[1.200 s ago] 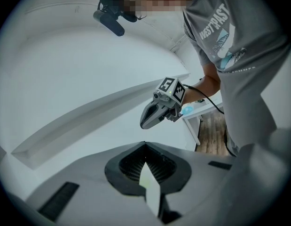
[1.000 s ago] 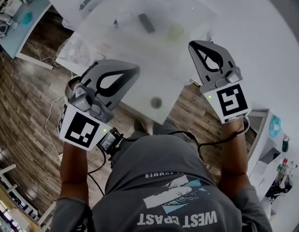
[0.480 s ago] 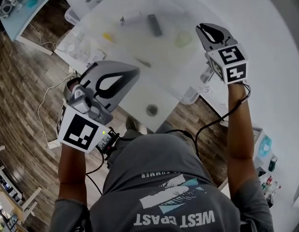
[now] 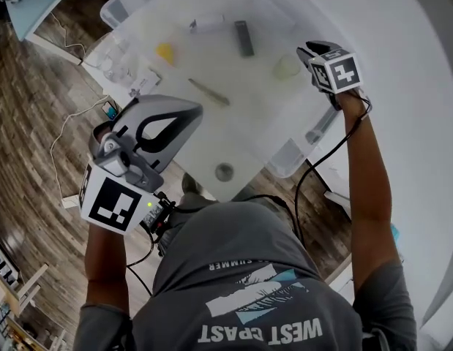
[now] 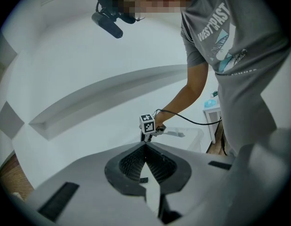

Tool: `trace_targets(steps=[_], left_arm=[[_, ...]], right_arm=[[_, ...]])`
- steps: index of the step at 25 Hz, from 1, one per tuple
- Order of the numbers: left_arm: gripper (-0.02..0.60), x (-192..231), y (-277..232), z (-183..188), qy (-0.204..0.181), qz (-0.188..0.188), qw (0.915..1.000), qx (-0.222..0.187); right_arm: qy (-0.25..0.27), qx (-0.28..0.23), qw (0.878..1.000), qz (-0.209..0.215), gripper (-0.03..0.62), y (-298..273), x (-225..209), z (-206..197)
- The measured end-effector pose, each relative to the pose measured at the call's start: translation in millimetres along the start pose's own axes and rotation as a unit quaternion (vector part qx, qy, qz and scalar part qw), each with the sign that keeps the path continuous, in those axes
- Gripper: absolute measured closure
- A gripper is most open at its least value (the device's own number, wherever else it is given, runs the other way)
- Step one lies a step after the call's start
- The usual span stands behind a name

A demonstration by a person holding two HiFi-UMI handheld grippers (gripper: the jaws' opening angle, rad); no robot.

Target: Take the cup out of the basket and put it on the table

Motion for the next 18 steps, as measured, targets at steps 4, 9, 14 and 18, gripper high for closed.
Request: trace_targets(steps=[4, 9, 14, 18], left_arm=[[0.574, 0, -3, -8, 0.012, 0.006, 0.9999, 0.010], [0.574, 1, -6, -17, 0.028, 0.016, 0.9992, 0.024], [0.574, 0, -7, -23, 0.043, 0.026, 0.9982, 0.033], [0.574, 0, -6, -28, 0.051, 0.034, 0.9974, 0.039]], right_arm=[[0.004, 0.056, 0.998, 0.021, 0.461, -43, -9, -14], [-0.005, 0.124, 0.992, 0.031, 0.458, -86, -23, -37], [-0.017, 0.168, 0.985, 0.042, 0.458, -116, -25, -54], [-0.023, 0.205, 0.977, 0.046, 0.459, -139, -27, -71]])
Point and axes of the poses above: the fingertips, and each gripper's own axes: y backward along the fingers, x to its left, z out of its top, the point moved 3 cm from there along y, backward along the fingers, and after that the axes turned 7 degrees about x, right-handed, at the moved point
